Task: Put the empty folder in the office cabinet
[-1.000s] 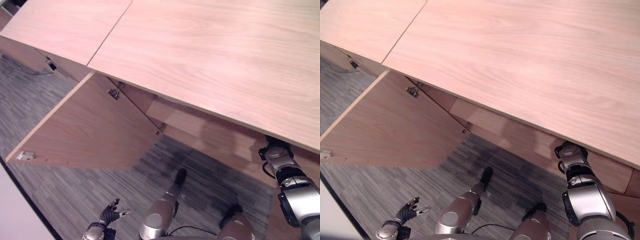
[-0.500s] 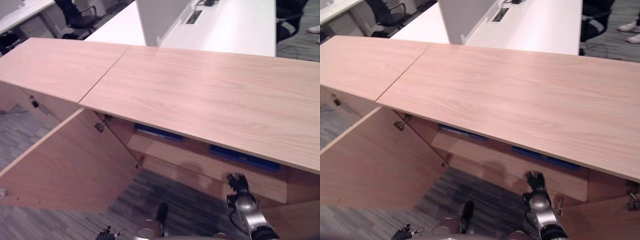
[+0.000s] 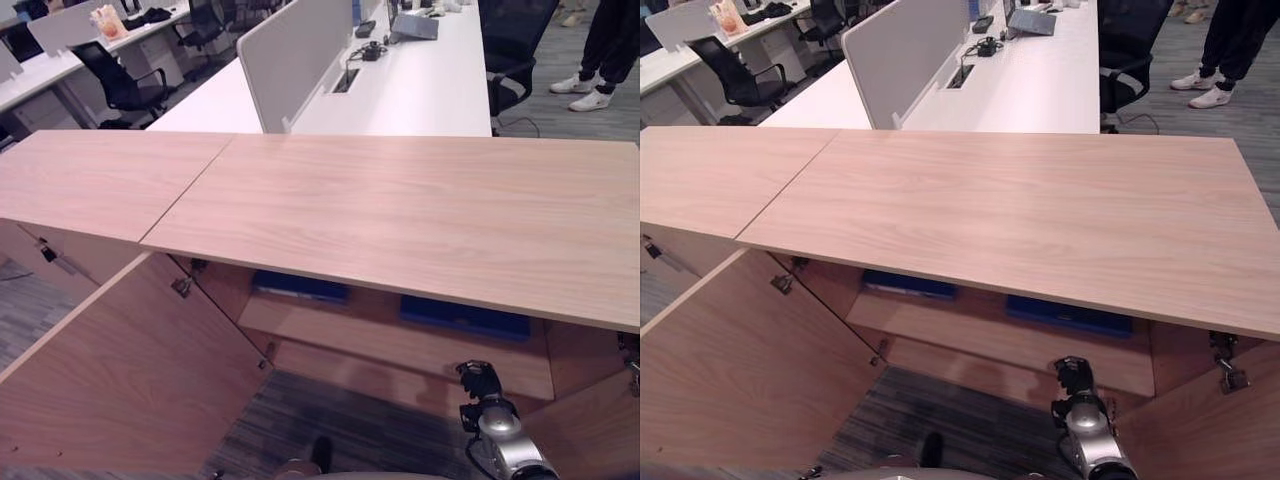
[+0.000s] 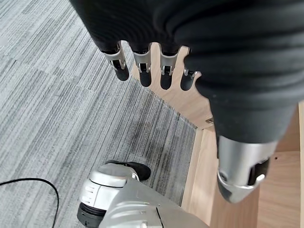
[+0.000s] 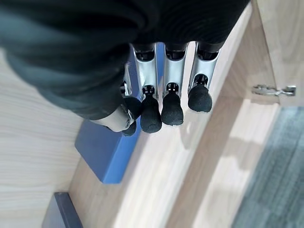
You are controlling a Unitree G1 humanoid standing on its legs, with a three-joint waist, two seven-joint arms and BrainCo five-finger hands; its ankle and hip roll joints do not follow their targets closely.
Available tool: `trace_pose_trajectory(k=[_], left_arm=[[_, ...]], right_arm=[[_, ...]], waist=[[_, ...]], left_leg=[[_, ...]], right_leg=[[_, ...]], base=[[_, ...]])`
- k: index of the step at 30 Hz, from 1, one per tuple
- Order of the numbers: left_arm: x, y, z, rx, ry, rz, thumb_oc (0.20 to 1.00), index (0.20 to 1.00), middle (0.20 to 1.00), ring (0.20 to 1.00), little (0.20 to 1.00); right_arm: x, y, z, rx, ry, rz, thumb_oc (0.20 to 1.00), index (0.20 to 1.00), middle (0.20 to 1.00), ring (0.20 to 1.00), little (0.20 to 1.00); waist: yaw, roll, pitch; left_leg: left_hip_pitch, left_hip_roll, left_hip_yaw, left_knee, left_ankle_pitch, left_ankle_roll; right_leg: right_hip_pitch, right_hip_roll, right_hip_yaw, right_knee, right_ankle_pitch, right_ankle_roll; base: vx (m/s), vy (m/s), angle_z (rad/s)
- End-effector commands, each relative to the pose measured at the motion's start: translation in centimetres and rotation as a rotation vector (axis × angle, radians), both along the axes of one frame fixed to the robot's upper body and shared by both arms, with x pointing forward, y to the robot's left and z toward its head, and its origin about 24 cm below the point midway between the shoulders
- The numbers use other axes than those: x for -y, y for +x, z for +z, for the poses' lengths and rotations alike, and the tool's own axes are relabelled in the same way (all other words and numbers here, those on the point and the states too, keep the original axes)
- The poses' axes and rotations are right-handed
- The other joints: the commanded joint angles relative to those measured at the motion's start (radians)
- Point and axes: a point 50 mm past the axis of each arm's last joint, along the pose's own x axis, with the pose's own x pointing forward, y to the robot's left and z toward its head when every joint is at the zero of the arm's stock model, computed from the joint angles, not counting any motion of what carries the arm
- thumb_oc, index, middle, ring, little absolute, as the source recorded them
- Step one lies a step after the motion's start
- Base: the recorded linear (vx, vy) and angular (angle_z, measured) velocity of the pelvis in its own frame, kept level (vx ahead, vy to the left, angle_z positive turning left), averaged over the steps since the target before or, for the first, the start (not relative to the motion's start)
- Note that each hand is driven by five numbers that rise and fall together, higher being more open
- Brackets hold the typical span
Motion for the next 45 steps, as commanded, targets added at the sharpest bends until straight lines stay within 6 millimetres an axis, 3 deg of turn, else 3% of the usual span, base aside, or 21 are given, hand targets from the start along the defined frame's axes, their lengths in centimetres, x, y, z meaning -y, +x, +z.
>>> trace_pose_trajectory(k=[1,4,5,6,7,9,14,17,18,19,24,27,29,36,37,39,41,42,43,44,45], left_arm=[[-1.4,1.9,0.6,0.061,0.051,-0.033,1.000,1.000,1.000,1.000,1.000],[-1.8,3.3,1.2,0.127,0.053,-0.019,1.000,1.000,1.000,1.000,1.000],[-2.2,4.5,1.6,0.164,0.060,-0.013,1.000,1.000,1.000,1.000,1.000],[-2.2,4.5,1.7,0.165,0.060,-0.013,1.000,1.000,1.000,1.000,1.000],[-2.8,6.8,2.8,0.272,0.066,0.009,1.000,1.000,1.000,1.000,1.000],[-3.1,7.5,3.3,0.308,0.076,0.016,1.000,1.000,1.000,1.000,1.000],[-3.0,10.5,4.5,0.432,0.039,0.071,1.000,1.000,1.000,1.000,1.000],[-2.5,12.0,5.2,0.493,0.020,0.086,1.000,1.000,1.000,1.000,1.000],[-2.3,12.9,5.8,0.534,0.003,0.076,1.000,1.000,1.000,1.000,1.000],[-2.3,13.1,6.1,0.549,-0.002,0.062,1.000,1.000,1.000,1.000,1.000],[-3.1,12.7,6.6,0.562,0.018,0.047,1.000,1.000,1.000,1.000,1.000],[-3.5,12.3,6.7,0.566,0.027,0.073,1.000,1.000,1.000,1.000,1.000],[-3.7,13.3,8.0,0.636,0.028,0.056,1.000,1.000,1.000,1.000,1.000],[-4.2,15.5,10.8,0.746,0.060,-0.071,1.000,1.000,1.000,1.000,1.000],[-4.2,15.5,10.8,0.746,0.060,-0.071,1.000,1.000,1.000,1.000,1.000],[-4.7,15.7,11.7,0.770,0.093,-0.106,1.000,1.000,1.000,1.000,1.000],[-5.0,15.6,11.9,0.776,0.103,-0.108,1.000,1.000,1.000,1.000,1.000],[-5.2,15.7,12.1,0.778,0.116,-0.112,1.000,1.000,1.000,1.000,1.000],[-5.2,15.9,12.4,0.789,0.118,-0.107,1.000,1.000,1.000,1.000,1.000],[-5.2,15.9,12.4,0.789,0.118,-0.107,1.000,1.000,1.000,1.000,1.000],[-4.7,16.3,12.6,0.801,0.120,-0.132,1.000,1.000,1.000,1.000,1.000]], right_arm=[[-1.0,3.8,3.3,0.205,0.030,0.066,1.000,1.000,1.000,1.000,1.000],[-1.2,3.4,3.2,0.218,0.056,0.047,1.000,1.000,1.000,1.000,1.000],[-1.4,3.2,3.1,0.222,0.079,0.034,1.000,1.000,1.000,1.000,1.000],[-1.4,3.3,3.1,0.223,0.079,0.033,1.000,1.000,1.000,1.000,1.000],[-1.5,3.1,3.0,0.226,0.100,0.009,1.000,1.000,1.000,1.000,1.000],[-1.5,3.3,3.0,0.230,0.097,0.011,1.000,1.000,1.000,1.000,1.000],[-1.1,4.2,4.2,0.257,0.051,0.087,1.000,1.000,1.000,1.000,1.000],[-0.2,5.0,4.6,0.246,-0.007,0.109,1.000,1.000,1.000,1.000,1.000],[0.0,5.7,4.8,0.241,-0.025,0.105,1.000,1.000,1.000,1.000,1.000],[0.1,5.8,4.8,0.239,-0.024,0.103,1.000,1.000,1.000,1.000,1.000],[0.3,5.0,4.1,0.208,-0.007,0.079,1.000,1.000,1.000,1.000,1.000],[0.2,4.0,3.4,0.185,0.009,0.066,1.000,1.000,1.000,1.000,1.000],[0.5,3.3,3.0,0.168,0.026,0.033,1.000,1.000,1.000,1.000,1.000],[0.8,3.2,2.9,0.158,0.033,-0.014,1.000,1.000,1.000,1.000,1.000],[0.8,3.2,2.9,0.158,0.033,-0.014,1.000,1.000,1.000,1.000,1.000],[-0.3,3.4,2.4,0.144,0.058,-0.006,1.000,1.000,1.000,1.000,1.000],[-0.8,3.5,2.2,0.138,0.073,-0.003,1.000,1.000,1.000,1.000,1.000],[-1.1,3.4,2.0,0.132,0.082,-0.001,1.000,1.000,1.000,1.000,1.000],[-1.7,3.0,1.7,0.130,0.118,-0.009,1.000,1.000,1.000,1.000,1.000],[-1.7,3.0,1.7,0.130,0.118,-0.009,1.000,1.000,1.000,1.000,1.000],[-1.9,2.8,1.6,0.131,0.117,0.010,1.000,1.000,1.000,1.000,1.000]], waist=[[0.026,-0.029,0.051],[0.021,-0.035,0.070],[-0.002,-0.043,0.078],[-0.001,-0.043,0.073],[-0.002,-0.045,0.072],[0.011,-0.046,0.071],[0.025,-0.024,0.073],[0.021,-0.008,0.102],[0.004,-0.019,0.113],[-0.003,-0.019,0.104],[-0.016,-0.028,0.086],[-0.037,-0.033,0.069],[-0.062,-0.030,0.046],[-0.034,-0.086,0.045],[-0.034,-0.086,0.045],[-0.019,-0.109,0.051],[-0.008,-0.108,0.058],[-0.004,-0.106,0.063],[-0.013,-0.102,0.070],[-0.010,-0.104,0.068],[-0.015,-0.092,0.074]], left_leg=[[0.061,0.024,-0.003,0.012,-0.133,-0.019],[0.065,0.030,-0.014,0.022,-0.126,-0.009],[0.041,0.026,-0.039,0.028,-0.106,-0.007],[0.034,0.027,-0.038,0.028,-0.104,-0.007],[-0.003,0.010,-0.073,0.033,-0.084,-0.015],[-0.021,0.000,-0.096,0.030,-0.064,-0.029],[-0.128,0.006,-0.167,0.007,0.012,-0.079],[-0.159,0.035,-0.072,0.020,0.043,-0.086],[-0.142,0.080,0.086,0.045,0.037,-0.066],[-0.132,0.104,0.129,0.061,0.032,-0.061],[-0.047,0.139,0.088,0.132,-0.044,-0.067],[0.022,0.191,0.070,0.158,-0.037,-0.079],[0.097,0.257,0.096,0.112,-0.033,-0.102],[0.086,0.153,0.105,0.067,-0.165,-0.067],[0.086,0.153,0.105,0.067,-0.165,-0.067],[0.089,0.100,0.122,0.046,-0.181,-0.036],[0.102,0.092,0.134,0.037,-0.183,-0.027],[0.101,0.086,0.138,0.035,-0.182,-0.017],[0.094,0.057,0.116,0.030,-0.173,0.015],[0.091,0.055,0.119,0.030,-0.171,0.015],[0.094,0.000,0.094,0.025,-0.162,0.059]], right_leg=[[-0.013,-0.059,-0.001,-0.012,0.084,0.050],[-0.037,-0.039,0.054,0.094,0.036,0.050],[-0.057,0.019,0.149,0.122,0.003,0.052],[-0.063,0.020,0.150,0.120,0.007,0.051],[-0.067,0.094,0.266,0.115,-0.048,0.029],[-0.047,0.105,0.274,0.080,-0.055,0.009],[-0.014,0.130,0.226,-0.059,-0.058,-0.023],[0.016,0.119,0.172,-0.115,-0.030,-0.029],[0.011,0.090,0.133,-0.103,-0.012,-0.030],[-0.003,0.083,0.115,-0.102,0.005,-0.030],[-0.010,0.041,0.051,-0.061,0.008,-0.041],[-0.041,-0.005,-0.005,-0.004,0.022,-0.041],[-0.094,-0.088,-0.067,0.090,0.050,-0.015],[-0.056,-0.219,-0.097,0.063,0.196,0.078],[-0.056,-0.219,-0.097,0.063,0.196,0.078],[-0.077,-0.256,-0.108,0.055,0.295,0.083],[-0.085,-0.255,-0.094,0.076,0.303,0.083],[-0.091,-0.246,-0.077,0.098,0.295,0.083],[-0.097,-0.165,0.010,0.149,0.234,0.083],[-0.105,-0.167,0.015,0.153,0.234,0.083],[-0.120,-0.004,0.052,0.181,0.101,0.045]], base=[[0.00,0.000,0.00],[-0.08,-0.039,-0.11],[-0.10,-0.072,0.13],[-0.13,-0.068,0.72],[-0.07,-0.036,1.22],[-0.10,-0.126,0.90],[-0.14,-0.139,0.72],[-0.18,-0.022,0.86],[-0.21,0.044,0.70],[-0.20,0.037,0.60],[-0.15,0.086,0.77],[-0.17,0.206,0.87],[-0.24,0.482,1.27],[-0.04,0.355,0.77],[-0.05,0.260,0.42],[-0.04,0.244,0.43],[-0.01,0.132,0.08],[-0.01,0.361,0.01],[-0.02,0.315,-0.02],[0.02,0.519,0.36],[-0.01,0.337,0.33]])
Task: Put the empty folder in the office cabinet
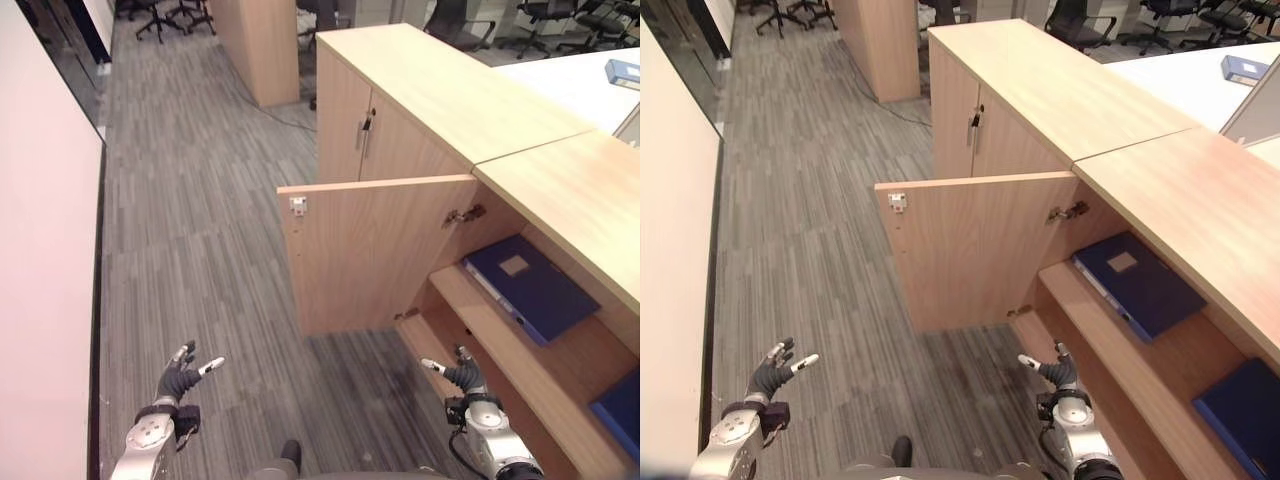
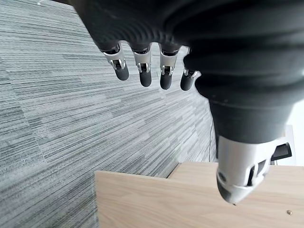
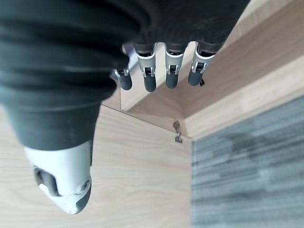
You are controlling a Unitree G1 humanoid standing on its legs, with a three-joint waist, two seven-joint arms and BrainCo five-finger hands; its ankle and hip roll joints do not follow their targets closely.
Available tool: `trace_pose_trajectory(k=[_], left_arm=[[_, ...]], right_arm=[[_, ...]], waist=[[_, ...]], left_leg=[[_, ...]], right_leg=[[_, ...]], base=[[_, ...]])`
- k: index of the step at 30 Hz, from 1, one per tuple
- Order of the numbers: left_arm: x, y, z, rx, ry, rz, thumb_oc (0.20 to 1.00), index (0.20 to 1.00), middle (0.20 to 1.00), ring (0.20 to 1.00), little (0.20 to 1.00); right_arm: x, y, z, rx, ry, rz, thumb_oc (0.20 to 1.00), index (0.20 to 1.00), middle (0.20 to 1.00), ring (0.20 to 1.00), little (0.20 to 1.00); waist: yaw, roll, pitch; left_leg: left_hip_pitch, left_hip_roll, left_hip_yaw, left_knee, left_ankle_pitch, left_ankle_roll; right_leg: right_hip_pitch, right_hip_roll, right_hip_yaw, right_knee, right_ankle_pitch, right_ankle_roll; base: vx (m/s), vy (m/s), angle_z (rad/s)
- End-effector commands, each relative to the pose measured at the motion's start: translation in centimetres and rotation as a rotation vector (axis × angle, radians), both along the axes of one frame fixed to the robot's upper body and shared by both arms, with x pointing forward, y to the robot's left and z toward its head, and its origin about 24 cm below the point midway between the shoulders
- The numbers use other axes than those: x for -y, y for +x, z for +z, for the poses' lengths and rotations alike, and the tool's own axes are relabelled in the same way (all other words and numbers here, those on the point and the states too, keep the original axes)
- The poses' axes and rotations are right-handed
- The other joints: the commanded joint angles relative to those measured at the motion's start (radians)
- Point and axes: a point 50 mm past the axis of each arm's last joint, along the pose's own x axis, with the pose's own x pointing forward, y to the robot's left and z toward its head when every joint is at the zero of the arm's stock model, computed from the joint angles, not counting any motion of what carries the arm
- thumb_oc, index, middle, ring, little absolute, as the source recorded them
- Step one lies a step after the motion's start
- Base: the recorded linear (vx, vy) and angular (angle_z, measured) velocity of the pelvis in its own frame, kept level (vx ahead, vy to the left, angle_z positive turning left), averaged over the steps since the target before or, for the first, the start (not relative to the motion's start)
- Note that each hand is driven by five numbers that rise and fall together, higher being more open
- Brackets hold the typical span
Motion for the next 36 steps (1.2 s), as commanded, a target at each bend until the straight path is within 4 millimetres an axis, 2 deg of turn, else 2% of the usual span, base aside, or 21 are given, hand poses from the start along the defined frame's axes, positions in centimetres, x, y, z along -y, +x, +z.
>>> trace_pose_trajectory(k=[1,3,6,8,14,17,20,21,22,25,26,27,29,31,36], left_arm=[[-0.8,2.5,3.3,0.154,0.090,-0.049,1.000,1.000,1.000,1.000,1.000],[-0.5,2.6,3.5,0.175,0.084,-0.057,1.000,1.000,1.000,1.000,1.000],[-0.2,2.8,3.8,0.201,0.062,-0.048,1.000,1.000,1.000,1.000,1.000],[0.0,3.0,4.0,0.218,0.051,-0.043,1.000,1.000,1.000,1.000,1.000],[0.0,3.3,4.1,0.225,0.048,-0.038,1.000,1.000,1.000,1.000,1.000],[-1.2,4.4,4.9,0.254,0.074,0.008,1.000,1.000,1.000,1.000,1.000],[-3.3,6.2,6.3,0.293,0.108,0.080,1.000,1.000,1.000,1.000,1.000],[-3.3,6.3,6.3,0.293,0.109,0.079,1.000,1.000,1.000,1.000,1.000],[-4.7,7.5,7.7,0.319,0.151,0.106,1.000,1.000,1.000,1.000,1.000],[-7.0,9.2,10.0,0.361,0.192,0.154,1.000,1.000,1.000,1.000,1.000],[-7.0,9.3,10.1,0.362,0.192,0.153,1.000,1.000,1.000,1.000,1.000],[-8.2,10.1,11.5,0.385,0.210,0.179,1.000,1.000,1.000,1.000,1.000],[-8.6,10.6,12.1,0.395,0.220,0.187,1.000,1.000,1.000,1.000,1.000],[-9.7,12.7,15.2,0.460,0.190,0.221,1.000,1.000,1.000,1.000,1.000],[-9.6,14.5,17.4,0.521,0.142,0.247,1.000,1.000,1.000,1.000,1.000]], right_arm=[[0.0,2.9,2.2,0.121,-0.025,0.056,1.000,1.000,1.000,1.000,1.000],[-0.3,2.8,2.1,0.114,-0.040,0.087,1.000,1.000,1.000,1.000,1.000],[0.6,2.2,1.8,0.083,-0.070,0.097,1.000,1.000,1.000,1.000,1.000],[1.0,1.9,1.6,0.068,-0.081,0.091,1.000,1.000,1.000,1.000,1.000],[1.4,1.0,1.3,0.044,-0.070,0.068,1.000,1.000,1.000,1.000,1.000],[1.2,0.7,1.1,0.029,-0.075,0.105,1.000,1.000,1.000,1.000,1.000],[0.7,0.7,1.1,0.030,-0.070,0.143,1.000,1.000,1.000,1.000,1.000],[0.7,0.7,1.1,0.031,-0.070,0.142,1.000,1.000,1.000,1.000,1.000],[0.6,0.7,1.1,0.032,-0.069,0.166,1.000,1.000,1.000,1.000,1.000],[0.4,0.4,1.1,0.031,-0.065,0.194,1.000,1.000,1.000,1.000,1.000],[0.4,0.5,1.1,0.031,-0.064,0.194,1.000,1.000,1.000,1.000,1.000],[0.4,0.3,1.1,0.027,-0.064,0.211,1.000,1.000,1.000,1.000,1.000],[0.4,0.2,1.0,0.022,-0.065,0.215,1.000,1.000,1.000,1.000,1.000],[0.3,-0.2,0.7,0.007,-0.048,0.229,1.000,1.000,1.000,1.000,1.000],[0.1,0.0,0.8,0.014,-0.031,0.230,1.000,1.000,1.000,1.000,1.000]], waist=[[0.017,0.018,0.007],[0.032,0.009,0.008],[0.021,0.007,0.010],[0.021,0.007,0.003],[0.001,0.003,-0.025],[-0.018,0.005,-0.038],[-0.047,0.007,-0.050],[-0.047,0.007,-0.049],[-0.068,0.009,-0.055],[-0.097,0.010,-0.060],[-0.096,0.009,-0.058],[-0.115,0.010,-0.063],[-0.122,0.009,-0.063],[-0.164,0.006,-0.068],[-0.195,-0.006,-0.068]], left_leg=[[0.053,0.041,0.003,-0.044,-0.063,-0.026],[0.044,0.029,0.010,-0.031,-0.072,-0.025],[0.038,0.025,0.006,-0.015,-0.076,-0.032],[0.026,0.021,0.014,-0.010,-0.072,-0.032],[0.062,0.027,0.033,-0.037,-0.077,-0.043],[0.086,0.034,0.059,-0.053,-0.080,-0.051],[0.104,0.042,0.093,-0.060,-0.081,-0.057],[0.105,0.042,0.093,-0.060,-0.081,-0.057],[0.112,0.045,0.108,-0.063,-0.081,-0.059],[0.124,0.046,0.130,-0.068,-0.085,-0.063],[0.124,0.047,0.130,-0.068,-0.085,-0.063],[0.131,0.047,0.141,-0.070,-0.087,-0.064],[0.136,0.047,0.148,-0.071,-0.089,-0.064],[0.147,0.051,0.171,-0.071,-0.095,-0.065],[0.153,0.053,0.197,-0.071,-0.102,-0.063]], right_leg=[[-0.080,0.201,0.000,0.066,-0.258,-0.024],[-0.051,0.188,-0.084,0.018,-0.269,-0.043],[-0.032,0.220,-0.006,-0.069,-0.261,-0.037],[-0.018,0.209,-0.010,-0.099,-0.236,-0.034],[0.048,0.212,0.005,-0.189,-0.225,-0.031],[0.069,0.214,0.014,-0.225,-0.214,-0.026],[0.075,0.218,0.040,-0.250,-0.201,-0.020],[0.075,0.218,0.040,-0.250,-0.201,-0.020],[0.071,0.219,0.055,-0.252,-0.197,-0.017],[0.072,0.222,0.076,-0.258,-0.195,-0.013],[0.072,0.222,0.076,-0.258,-0.195,-0.013],[0.071,0.224,0.088,-0.260,-0.192,-0.011],[0.071,0.225,0.094,-0.260,-0.191,-0.009],[0.061,0.230,0.124,-0.258,-0.185,-0.003],[0.041,0.235,0.156,-0.256,-0.176,0.005]], base=[[-0.02,0.355,0.31],[-0.02,0.034,0.02],[0.03,-0.018,-0.09],[0.03,-0.008,0.10],[0.06,-0.027,-0.07],[0.08,-0.021,-0.20],[0.05,-0.005,-0.34],[0.03,0.009,-0.34],[0.03,0.011,-0.30],[0.04,0.005,-0.31],[0.03,0.009,-0.29],[0.04,0.015,-0.28],[0.03,0.014,-0.26],[0.03,0.030,-0.33],[0.02,0.025,-0.22]])
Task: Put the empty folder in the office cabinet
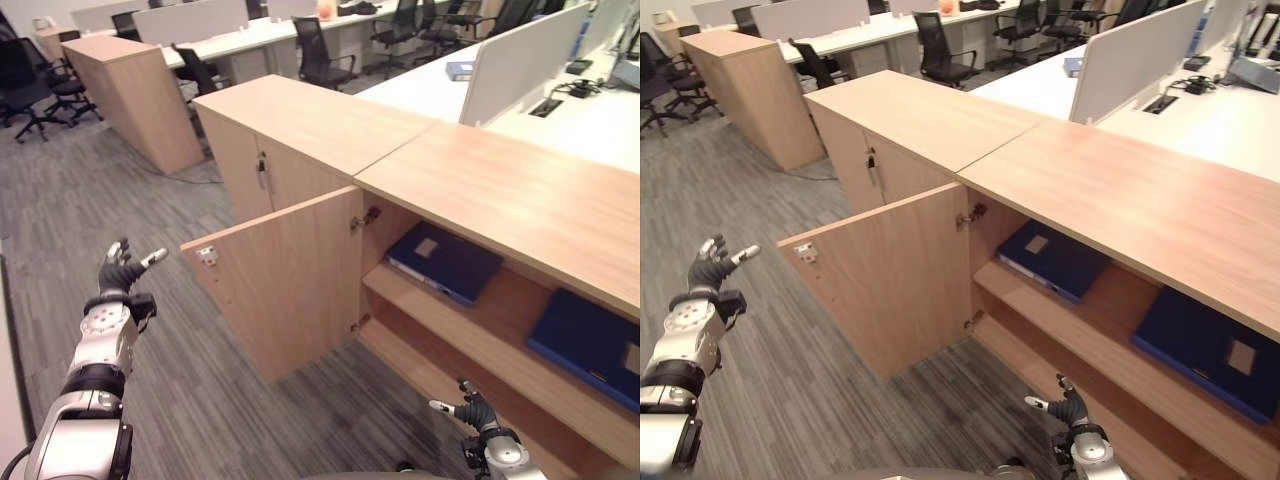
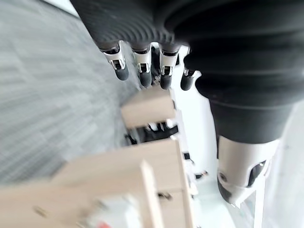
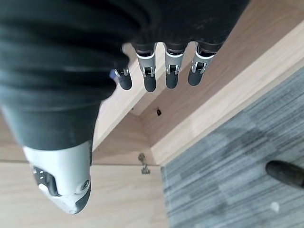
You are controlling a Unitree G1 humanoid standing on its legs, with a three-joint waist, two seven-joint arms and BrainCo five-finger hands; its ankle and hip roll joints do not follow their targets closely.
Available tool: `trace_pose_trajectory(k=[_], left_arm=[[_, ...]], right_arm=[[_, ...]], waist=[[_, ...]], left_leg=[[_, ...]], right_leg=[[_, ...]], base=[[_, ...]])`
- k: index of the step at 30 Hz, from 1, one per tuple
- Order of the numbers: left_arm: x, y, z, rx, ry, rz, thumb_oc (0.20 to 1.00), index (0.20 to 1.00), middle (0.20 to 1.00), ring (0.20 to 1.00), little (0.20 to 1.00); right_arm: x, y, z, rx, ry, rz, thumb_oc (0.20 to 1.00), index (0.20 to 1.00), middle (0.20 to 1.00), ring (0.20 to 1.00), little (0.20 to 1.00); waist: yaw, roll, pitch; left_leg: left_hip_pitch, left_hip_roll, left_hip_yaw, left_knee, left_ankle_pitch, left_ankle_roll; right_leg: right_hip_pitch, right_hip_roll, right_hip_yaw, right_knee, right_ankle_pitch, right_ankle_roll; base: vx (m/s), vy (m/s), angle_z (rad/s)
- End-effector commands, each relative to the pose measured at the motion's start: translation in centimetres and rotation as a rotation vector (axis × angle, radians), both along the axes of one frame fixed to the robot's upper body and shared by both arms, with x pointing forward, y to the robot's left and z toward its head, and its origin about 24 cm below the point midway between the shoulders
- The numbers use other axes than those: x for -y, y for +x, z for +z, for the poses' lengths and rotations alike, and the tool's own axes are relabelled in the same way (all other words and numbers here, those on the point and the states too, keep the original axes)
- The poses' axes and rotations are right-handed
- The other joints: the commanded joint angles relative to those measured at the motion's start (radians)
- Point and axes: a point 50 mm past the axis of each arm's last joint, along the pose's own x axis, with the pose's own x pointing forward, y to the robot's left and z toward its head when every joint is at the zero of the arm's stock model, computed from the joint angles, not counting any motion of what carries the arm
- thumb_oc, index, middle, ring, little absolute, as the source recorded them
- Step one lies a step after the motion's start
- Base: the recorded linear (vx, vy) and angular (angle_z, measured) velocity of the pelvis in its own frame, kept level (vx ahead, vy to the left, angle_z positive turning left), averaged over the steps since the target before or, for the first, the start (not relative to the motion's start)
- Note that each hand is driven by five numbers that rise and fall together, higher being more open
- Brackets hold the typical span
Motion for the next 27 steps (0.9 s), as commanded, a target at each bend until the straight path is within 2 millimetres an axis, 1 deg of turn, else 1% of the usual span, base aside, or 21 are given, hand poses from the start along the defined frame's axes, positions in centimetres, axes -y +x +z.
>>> trace_pose_trajectory(k=[1,2,3,6,9,11,12,13,14,15,16,17,18,19,20,23,26,27], left_arm=[[-0.6,1.4,3.1,0.134,-0.026,0.032,1.000,1.000,1.000,1.000,1.000],[-0.1,2.0,3.3,0.149,-0.052,0.029,1.000,1.000,1.000,1.000,1.000],[-0.1,2.0,3.3,0.149,-0.052,0.029,1.000,1.000,1.000,1.000,1.000],[1.1,2.6,2.8,0.162,-0.106,0.012,1.000,1.000,1.000,1.000,1.000],[2.5,3.0,1.7,0.170,-0.200,0.002,1.000,1.000,1.000,1.000,1.000],[2.8,3.1,1.4,0.166,-0.211,-0.002,1.000,1.000,1.000,1.000,1.000],[3.4,3.3,1.1,0.162,-0.228,-0.010,1.000,1.000,1.000,1.000,1.000],[3.5,3.3,1.1,0.162,-0.228,-0.011,1.000,1.000,1.000,1.000,1.000],[4.1,3.4,0.5,0.152,-0.252,-0.016,1.000,1.000,1.000,1.000,1.000],[4.1,3.4,0.5,0.152,-0.252,-0.016,1.000,1.000,1.000,1.000,1.000],[4.7,3.3,-0.4,0.129,-0.263,-0.029,1.000,1.000,1.000,1.000,1.000],[4.8,3.1,-0.8,0.117,-0.266,-0.034,1.000,1.000,1.000,1.000,1.000],[4.8,3.1,-0.8,0.116,-0.266,-0.034,1.000,1.000,1.000,1.000,1.000],[5.0,2.9,-1.4,0.099,-0.273,-0.038,1.000,1.000,1.000,1.000,1.000],[5.0,2.9,-1.4,0.099,-0.272,-0.038,1.000,1.000,1.000,1.000,1.000],[5.0,2.4,-2.2,0.073,-0.278,-0.039,1.000,1.000,1.000,1.000,1.000],[4.8,2.2,-2.4,0.056,-0.257,-0.049,1.000,1.000,1.000,1.000,1.000],[4.7,2.0,-2.5,0.044,-0.235,-0.062,1.000,1.000,1.000,1.000,1.000]], right_arm=[[-1.5,3.1,1.7,0.145,0.027,0.061,1.000,1.000,1.000,1.000,1.000],[-1.5,3.1,1.8,0.150,0.024,0.068,1.000,1.000,1.000,1.000,1.000],[-1.5,3.1,1.8,0.150,0.024,0.068,1.000,1.000,1.000,1.000,1.000],[-1.5,3.1,1.9,0.151,0.017,0.068,1.000,1.000,1.000,1.000,1.000],[-1.6,3.1,1.8,0.148,0.019,0.062,1.000,1.000,1.000,1.000,1.000],[-1.7,3.1,1.7,0.145,0.019,0.063,1.000,1.000,1.000,1.000,1.000],[-1.8,3.2,1.8,0.151,0.019,0.065,1.000,1.000,1.000,1.000,1.000],[-1.8,3.2,1.8,0.151,0.019,0.064,1.000,1.000,1.000,1.000,1.000],[-2.0,3.2,1.7,0.148,0.019,0.067,1.000,1.000,1.000,1.000,1.000],[-2.0,3.2,1.7,0.148,0.019,0.067,1.000,1.000,1.000,1.000,1.000],[-2.2,3.0,1.6,0.141,0.022,0.070,1.000,1.000,1.000,1.000,1.000],[-2.3,2.8,1.5,0.136,0.020,0.074,1.000,1.000,1.000,1.000,1.000],[-2.3,2.8,1.5,0.135,0.020,0.074,1.000,1.000,1.000,1.000,1.000],[-2.4,2.8,1.5,0.135,0.021,0.081,1.000,1.000,1.000,1.000,1.000],[-2.4,2.8,1.5,0.135,0.021,0.081,1.000,1.000,1.000,1.000,1.000],[-2.8,2.7,1.5,0.139,0.035,0.088,1.000,1.000,1.000,1.000,1.000],[-3.2,2.7,1.6,0.147,0.050,0.094,1.000,1.000,1.000,1.000,1.000],[-3.4,2.6,1.5,0.145,0.056,0.098,1.000,1.000,1.000,1.000,1.000]], waist=[[0.012,-0.047,0.029],[0.005,-0.055,0.031],[0.005,-0.055,0.031],[-0.004,-0.070,0.034],[-0.012,-0.090,0.035],[-0.012,-0.097,0.037],[-0.013,-0.108,0.037],[-0.012,-0.108,0.038],[-0.012,-0.123,0.038],[-0.011,-0.123,0.039],[-0.008,-0.143,0.040],[-0.006,-0.152,0.041],[-0.006,-0.152,0.041],[-0.002,-0.166,0.043],[-0.002,-0.166,0.043],[0.005,-0.190,0.047],[0.015,-0.213,0.052],[0.024,-0.227,0.056]], left_leg=[[0.023,-0.022,-0.002,0.013,-0.119,0.002],[0.026,-0.022,0.005,0.013,-0.123,0.003],[0.026,-0.022,0.005,0.013,-0.123,0.003],[0.032,-0.021,0.013,0.013,-0.129,0.005],[0.035,-0.020,0.021,0.013,-0.134,0.008],[0.036,-0.019,0.023,0.013,-0.135,0.007],[0.038,-0.017,0.024,0.013,-0.137,0.008],[0.038,-0.017,0.024,0.013,-0.138,0.008],[0.042,-0.016,0.025,0.013,-0.141,0.008],[0.042,-0.016,0.025,0.013,-0.141,0.008],[0.048,-0.014,0.024,0.013,-0.144,0.009],[0.050,-0.013,0.024,0.013,-0.146,0.009],[0.051,-0.014,0.025,0.013,-0.146,0.009],[0.053,-0.011,0.025,0.013,-0.147,0.008],[0.054,-0.011,0.025,0.013,-0.147,0.008],[0.061,-0.007,0.025,0.013,-0.149,0.006],[0.061,-0.001,0.021,0.013,-0.149,0.004],[0.063,0.001,0.019,0.013,-0.149,0.003]], right_leg=[[-0.050,-0.078,0.043,0.118,-0.056,0.117],[-0.055,-0.077,0.051,0.117,-0.053,0.120],[-0.055,-0.077,0.051,0.117,-0.053,0.120],[-0.057,-0.078,0.058,0.116,-0.049,0.122],[-0.061,-0.078,0.067,0.114,-0.045,0.124],[-0.061,-0.077,0.069,0.115,-0.045,0.125],[-0.062,-0.076,0.070,0.115,-0.045,0.125],[-0.061,-0.076,0.071,0.116,-0.045,0.125],[-0.061,-0.074,0.072,0.116,-0.044,0.124],[-0.060,-0.074,0.072,0.116,-0.044,0.124],[-0.056,-0.072,0.071,0.116,-0.044,0.124],[-0.055,-0.070,0.071,0.117,-0.045,0.124],[-0.054,-0.070,0.071,0.117,-0.045,0.124],[-0.052,-0.069,0.070,0.117,-0.045,0.124],[-0.052,-0.070,0.070,0.117,-0.045,0.124],[-0.047,-0.067,0.068,0.118,-0.045,0.123],[-0.044,-0.061,0.064,0.119,-0.046,0.122],[-0.042,-0.057,0.060,0.119,-0.046,0.121]], base=[[0.03,0.028,-0.22],[0.03,0.017,-0.24],[0.02,0.015,-0.24],[0.01,0.008,-0.08],[0.00,0.000,0.00],[0.00,0.000,0.00],[0.00,0.000,0.00],[0.03,-0.003,0.00],[0.00,0.000,0.00],[0.04,-0.016,0.02],[0.00,0.000,0.00],[0.00,0.000,0.00],[0.00,0.000,0.00],[0.00,0.000,0.00],[0.00,0.000,0.00],[0.00,0.000,0.00],[0.01,-0.027,0.03],[0.01,-0.042,0.08]])
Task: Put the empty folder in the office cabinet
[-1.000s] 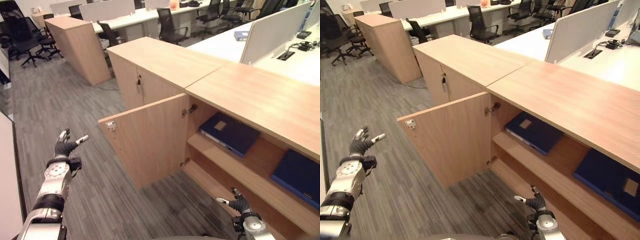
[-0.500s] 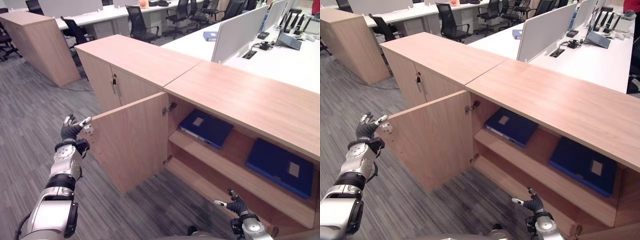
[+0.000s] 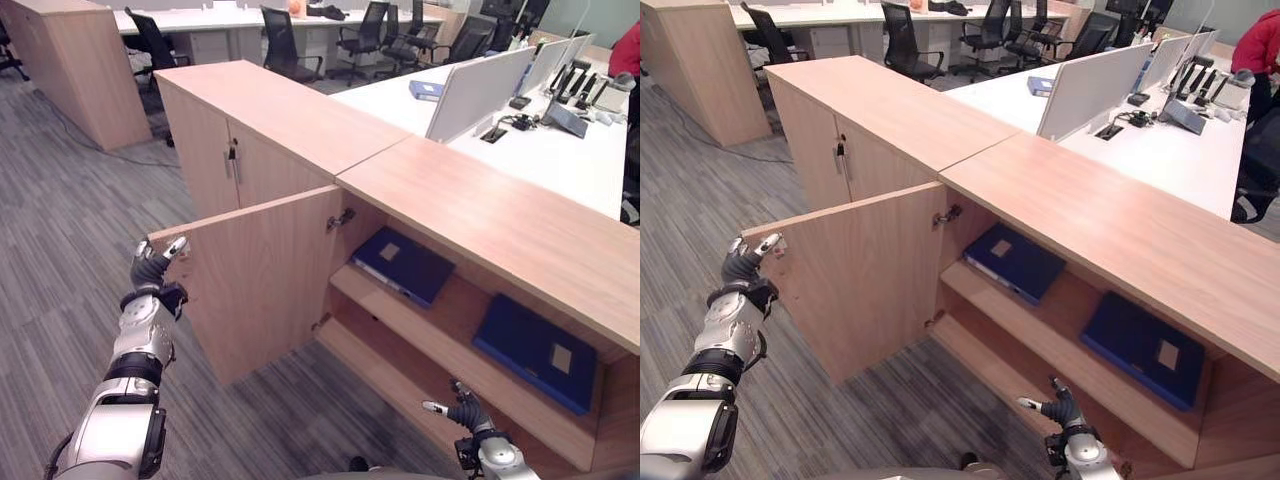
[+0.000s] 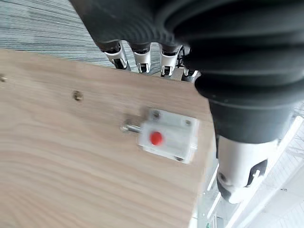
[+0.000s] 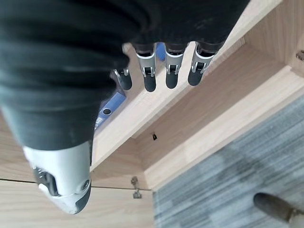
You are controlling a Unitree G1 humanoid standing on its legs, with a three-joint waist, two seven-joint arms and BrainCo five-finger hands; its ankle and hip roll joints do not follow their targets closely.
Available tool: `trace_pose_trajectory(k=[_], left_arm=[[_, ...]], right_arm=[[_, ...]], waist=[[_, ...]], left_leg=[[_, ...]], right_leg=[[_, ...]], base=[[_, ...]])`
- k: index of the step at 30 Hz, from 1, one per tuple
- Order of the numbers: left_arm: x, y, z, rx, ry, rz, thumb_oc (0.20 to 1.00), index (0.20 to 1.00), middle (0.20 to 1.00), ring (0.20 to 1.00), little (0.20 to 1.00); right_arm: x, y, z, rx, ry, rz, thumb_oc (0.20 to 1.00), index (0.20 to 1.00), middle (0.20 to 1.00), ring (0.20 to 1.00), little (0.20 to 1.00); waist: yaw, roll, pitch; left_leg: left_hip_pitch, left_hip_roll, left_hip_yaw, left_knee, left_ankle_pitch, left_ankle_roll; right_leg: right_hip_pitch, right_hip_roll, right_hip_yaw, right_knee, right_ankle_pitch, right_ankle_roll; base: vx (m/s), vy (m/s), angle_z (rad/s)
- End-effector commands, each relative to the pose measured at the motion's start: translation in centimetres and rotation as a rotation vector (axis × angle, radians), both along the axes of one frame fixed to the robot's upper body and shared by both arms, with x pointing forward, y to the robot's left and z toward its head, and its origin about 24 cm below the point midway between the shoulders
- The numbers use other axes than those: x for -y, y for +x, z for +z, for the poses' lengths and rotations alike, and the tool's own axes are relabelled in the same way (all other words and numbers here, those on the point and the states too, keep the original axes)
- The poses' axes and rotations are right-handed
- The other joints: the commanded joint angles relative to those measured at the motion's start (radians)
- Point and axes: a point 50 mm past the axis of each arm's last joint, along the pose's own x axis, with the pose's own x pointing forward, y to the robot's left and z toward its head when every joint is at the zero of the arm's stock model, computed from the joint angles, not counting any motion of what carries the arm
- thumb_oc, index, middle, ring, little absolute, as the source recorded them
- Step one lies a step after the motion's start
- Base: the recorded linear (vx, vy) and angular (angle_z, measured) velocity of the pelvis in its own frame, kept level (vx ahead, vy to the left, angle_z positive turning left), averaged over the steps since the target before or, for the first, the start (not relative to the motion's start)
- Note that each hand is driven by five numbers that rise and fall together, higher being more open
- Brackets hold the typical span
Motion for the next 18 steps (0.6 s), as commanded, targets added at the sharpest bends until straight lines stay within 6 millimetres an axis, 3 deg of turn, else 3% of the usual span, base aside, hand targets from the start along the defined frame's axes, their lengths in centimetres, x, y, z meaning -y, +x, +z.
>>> trace_pose_trajectory(k=[1,7,10,18], left_arm=[[1.0,1.1,0.6,0.009,0.019,-0.069,1.000,1.000,1.000,1.000,1.000],[3.1,0.6,0.1,0.005,0.120,-0.207,1.000,1.000,1.000,1.000,1.000],[5.7,-0.7,-0.3,0.022,0.201,-0.384,1.000,1.000,1.000,1.000,1.000],[8.5,-4.1,0.3,0.108,0.192,-0.646,1.000,1.000,1.000,1.000,1.000]], right_arm=[[-2.3,2.8,1.8,0.149,0.031,0.081,1.000,1.000,1.000,1.000,1.000],[-2.3,3.2,1.9,0.155,0.024,0.088,1.000,1.000,1.000,1.000,1.000],[-1.8,4.0,2.6,0.190,0.018,0.078,1.000,1.000,1.000,1.000,1.000],[-1.3,3.2,2.5,0.168,0.008,0.089,1.000,1.000,1.000,1.000,1.000]], waist=[[0.005,-0.028,0.044],[0.044,-0.035,0.062],[0.071,-0.003,0.080],[0.099,0.050,0.087]], left_leg=[[0.060,-0.002,-0.009,0.013,-0.148,0.006],[0.058,0.001,-0.021,0.013,-0.148,0.004],[0.051,-0.008,-0.041,0.013,-0.146,0.010],[0.035,-0.023,-0.083,0.013,-0.139,0.021]], right_leg=[[-0.030,-0.061,0.031,0.119,-0.058,0.117],[-0.021,-0.060,0.016,0.115,-0.059,0.113],[-0.015,-0.069,0.003,0.118,-0.066,0.107],[-0.004,-0.088,-0.030,0.130,-0.078,0.102]], base=[[0.01,-0.037,0.09],[0.00,-0.011,0.02],[-0.03,0.071,0.04],[-0.01,0.052,0.22]])
